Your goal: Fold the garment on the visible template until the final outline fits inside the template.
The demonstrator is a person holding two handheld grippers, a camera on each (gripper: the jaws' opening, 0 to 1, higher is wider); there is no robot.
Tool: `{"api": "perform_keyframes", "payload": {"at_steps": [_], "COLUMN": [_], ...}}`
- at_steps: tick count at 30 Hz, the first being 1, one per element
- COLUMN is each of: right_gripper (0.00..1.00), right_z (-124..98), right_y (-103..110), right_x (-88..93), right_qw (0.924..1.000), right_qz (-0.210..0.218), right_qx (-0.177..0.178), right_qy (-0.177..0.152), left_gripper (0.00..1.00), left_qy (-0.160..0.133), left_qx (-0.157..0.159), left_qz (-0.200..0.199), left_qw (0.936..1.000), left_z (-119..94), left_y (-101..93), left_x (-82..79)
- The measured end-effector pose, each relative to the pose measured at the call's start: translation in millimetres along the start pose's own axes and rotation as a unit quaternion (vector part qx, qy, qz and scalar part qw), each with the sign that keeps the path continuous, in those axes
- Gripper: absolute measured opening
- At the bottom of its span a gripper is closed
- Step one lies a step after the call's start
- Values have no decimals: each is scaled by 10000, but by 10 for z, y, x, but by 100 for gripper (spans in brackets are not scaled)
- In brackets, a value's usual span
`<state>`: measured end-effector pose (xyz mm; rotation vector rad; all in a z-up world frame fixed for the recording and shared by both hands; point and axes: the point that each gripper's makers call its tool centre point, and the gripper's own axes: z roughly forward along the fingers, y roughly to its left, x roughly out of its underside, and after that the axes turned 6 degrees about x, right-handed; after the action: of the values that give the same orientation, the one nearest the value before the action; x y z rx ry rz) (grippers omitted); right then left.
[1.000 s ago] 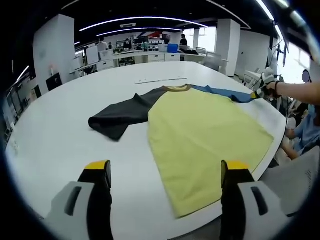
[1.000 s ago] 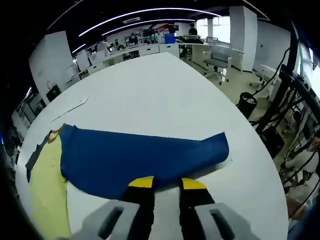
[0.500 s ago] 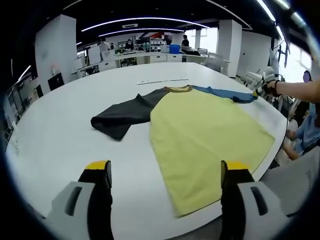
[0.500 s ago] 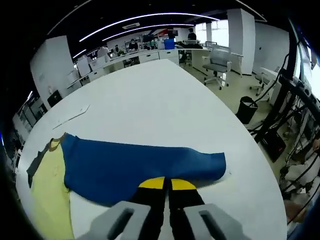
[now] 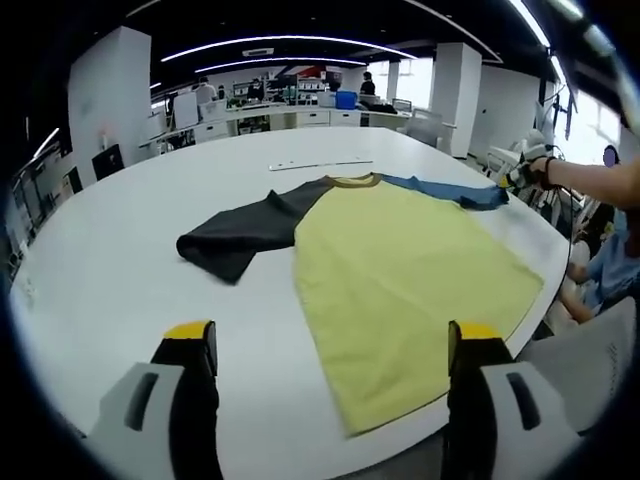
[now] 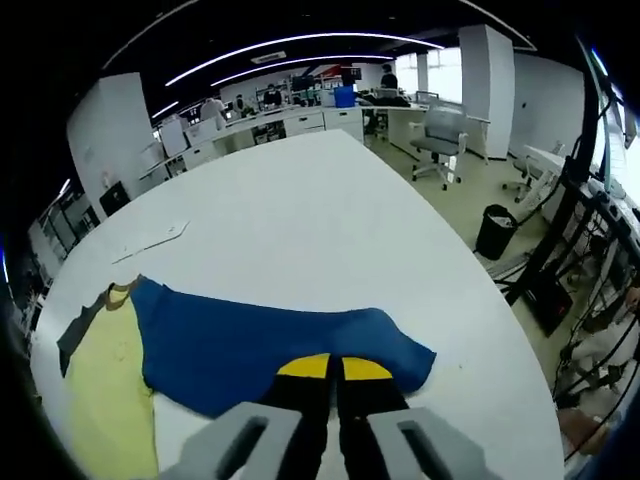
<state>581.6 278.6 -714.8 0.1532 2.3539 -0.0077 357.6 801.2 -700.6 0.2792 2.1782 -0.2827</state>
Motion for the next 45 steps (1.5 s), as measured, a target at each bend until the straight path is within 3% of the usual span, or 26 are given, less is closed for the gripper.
{"api": "perform_keyframes", "payload": {"at_steps": [20,29,45], "right_gripper": [0,0,0], "right_z": [-111,-129,-181], "right_y": [464,880,1629], "right_x": [-421,-581,-651], "right_qw": [9967,9930,9839], "right_qz": [-563,-692,-1099], "right_qx": [-431,-804,-1273], "right_qy": [-392,-528,-600], "left_gripper": [96,96,96], "left_qy": [151,163,146], "left_qx": [179,208,262], "left_qz": [144,160,75], "left_qw": [9996,9995,9995], "left_z": [-1,7,-8], "left_y": [-106,-141,-161], "left_x": [7,5,-8]}}
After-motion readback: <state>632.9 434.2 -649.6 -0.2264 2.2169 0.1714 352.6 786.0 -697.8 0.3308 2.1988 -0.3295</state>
